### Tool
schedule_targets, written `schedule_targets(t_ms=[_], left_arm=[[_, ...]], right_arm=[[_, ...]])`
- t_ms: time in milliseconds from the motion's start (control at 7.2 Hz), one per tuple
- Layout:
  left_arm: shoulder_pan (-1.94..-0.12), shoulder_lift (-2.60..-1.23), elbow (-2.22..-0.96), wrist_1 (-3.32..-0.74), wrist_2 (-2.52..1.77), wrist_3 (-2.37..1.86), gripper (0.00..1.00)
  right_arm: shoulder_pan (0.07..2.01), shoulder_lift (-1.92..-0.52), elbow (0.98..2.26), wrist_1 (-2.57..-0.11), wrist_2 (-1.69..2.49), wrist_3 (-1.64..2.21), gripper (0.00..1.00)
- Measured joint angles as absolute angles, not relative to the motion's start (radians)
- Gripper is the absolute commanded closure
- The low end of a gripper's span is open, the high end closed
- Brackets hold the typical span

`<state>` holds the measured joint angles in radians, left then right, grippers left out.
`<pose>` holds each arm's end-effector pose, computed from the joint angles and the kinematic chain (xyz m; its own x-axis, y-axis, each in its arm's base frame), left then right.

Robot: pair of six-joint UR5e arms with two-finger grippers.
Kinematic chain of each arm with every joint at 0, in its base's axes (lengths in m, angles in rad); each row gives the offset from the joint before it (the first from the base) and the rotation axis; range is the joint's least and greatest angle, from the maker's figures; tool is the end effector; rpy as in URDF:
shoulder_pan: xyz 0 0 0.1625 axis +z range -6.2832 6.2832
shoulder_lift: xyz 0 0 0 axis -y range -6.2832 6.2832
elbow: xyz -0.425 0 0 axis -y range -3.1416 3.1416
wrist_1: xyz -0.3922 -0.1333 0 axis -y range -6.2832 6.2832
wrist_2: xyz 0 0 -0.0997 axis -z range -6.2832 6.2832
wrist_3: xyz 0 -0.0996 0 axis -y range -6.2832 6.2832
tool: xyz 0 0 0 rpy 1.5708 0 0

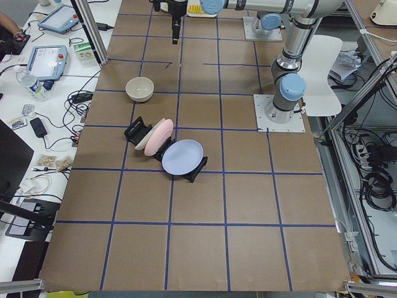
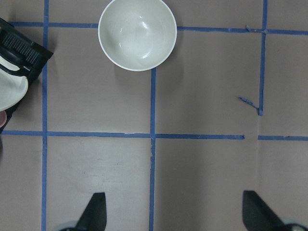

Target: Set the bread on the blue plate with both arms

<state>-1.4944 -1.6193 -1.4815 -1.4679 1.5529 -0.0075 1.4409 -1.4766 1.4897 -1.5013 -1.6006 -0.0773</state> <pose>-0.0946 -0.5342 0.5187 -0.9965 -0.0812 0.0188 -0.0830 0.9862 -0.1431 0.0615 -0.5358 0.4730 -0.9985 0.0503 0.0232 0.0521 0.9951 0.0845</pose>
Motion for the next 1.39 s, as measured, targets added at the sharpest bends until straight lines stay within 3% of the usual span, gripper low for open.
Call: schedule_targets(t_ms=[278, 694, 972, 1389], left_arm=[[-1.299, -1.628, -1.485, -1.461, 1.552, 0.06, 0.0], [-1.029, -1.668, -1.494, -1.459, 1.569, 0.134, 0.0], [-0.915, -1.715, -1.559, -1.392, 1.647, 0.173, 0.0], [-0.822, -1.775, -1.741, -1.074, 1.678, 0.208, 0.0]], right_arm=[[1.276, -1.482, 1.612, -1.551, -1.614, -0.24, 0.0], [1.09, -1.434, 1.86, -1.968, -1.629, -0.526, 0.0], [1.025, -1.34, 1.902, -2.064, -1.632, -0.605, 0.0], [0.99, -1.222, 1.912, -2.077, -1.656, -0.658, 0.0]])
